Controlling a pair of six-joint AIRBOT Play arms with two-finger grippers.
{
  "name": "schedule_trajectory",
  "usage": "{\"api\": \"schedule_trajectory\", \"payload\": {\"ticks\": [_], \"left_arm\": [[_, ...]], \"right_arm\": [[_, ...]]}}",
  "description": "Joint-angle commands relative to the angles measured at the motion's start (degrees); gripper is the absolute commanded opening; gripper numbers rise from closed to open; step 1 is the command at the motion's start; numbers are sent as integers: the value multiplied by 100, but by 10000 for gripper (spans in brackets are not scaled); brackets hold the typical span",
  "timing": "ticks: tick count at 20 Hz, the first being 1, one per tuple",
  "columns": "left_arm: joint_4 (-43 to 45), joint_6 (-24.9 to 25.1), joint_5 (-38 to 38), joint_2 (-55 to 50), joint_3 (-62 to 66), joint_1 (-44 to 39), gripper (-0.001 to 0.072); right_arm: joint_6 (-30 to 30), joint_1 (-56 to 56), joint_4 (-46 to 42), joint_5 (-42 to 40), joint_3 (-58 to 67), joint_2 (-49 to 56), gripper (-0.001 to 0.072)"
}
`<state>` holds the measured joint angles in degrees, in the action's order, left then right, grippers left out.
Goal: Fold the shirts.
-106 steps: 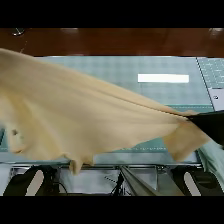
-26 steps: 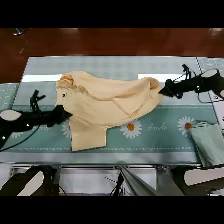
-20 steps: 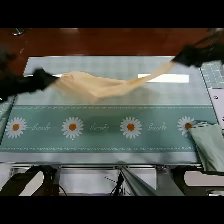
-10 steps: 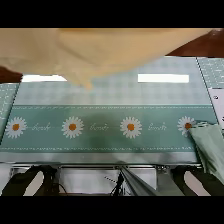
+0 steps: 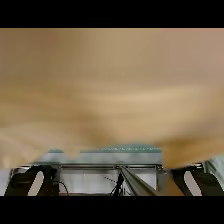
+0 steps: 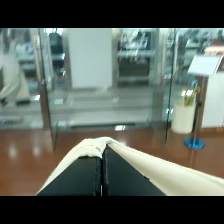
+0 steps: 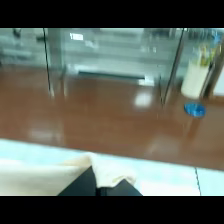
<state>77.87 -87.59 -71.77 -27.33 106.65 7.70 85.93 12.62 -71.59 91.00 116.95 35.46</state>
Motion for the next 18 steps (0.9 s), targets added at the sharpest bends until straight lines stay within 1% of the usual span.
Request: {"api": "schedule_trajectory", "payload": {"ticks": [1,2,5,6,8,10,12,13,15,17,18], "left_arm": [[522,-278,-804,138,-284,2,18],[518,-275,-824,125,-586,2,18],[-155,-144,-774,-35,-1821,2,18],[-289,-144,-643,-138,-2277,2,18],[-372,-144,-101,-459,-3158,0,18],[-450,-142,514,-1019,-3733,-11,18],[-501,-144,999,-1814,-3873,-105,18],[-590,-151,1309,-2249,-3847,-160,19],[-1012,-164,1982,-2994,-3707,-214,18],[-1322,-166,2697,-3729,-3510,-302,19],[-1375,-168,2929,-4054,-3412,-354,18]], "right_arm": [[151,-4,-225,636,-205,-166,20],[170,-4,-210,684,-435,-164,20],[76,-4,37,494,-1696,-164,20],[13,-4,44,243,-2197,-164,20],[-122,-7,33,-640,-3316,-92,20],[-203,-7,83,-1438,-4140,275,20],[-289,-7,192,-2022,-4529,955,20],[-448,-11,278,-2312,-4551,1447,20],[-588,-11,474,-3045,-4524,2398,20],[-592,-11,774,-3381,-4232,3392,20],[-649,-11,1071,-3460,-3980,3915,20]]}}
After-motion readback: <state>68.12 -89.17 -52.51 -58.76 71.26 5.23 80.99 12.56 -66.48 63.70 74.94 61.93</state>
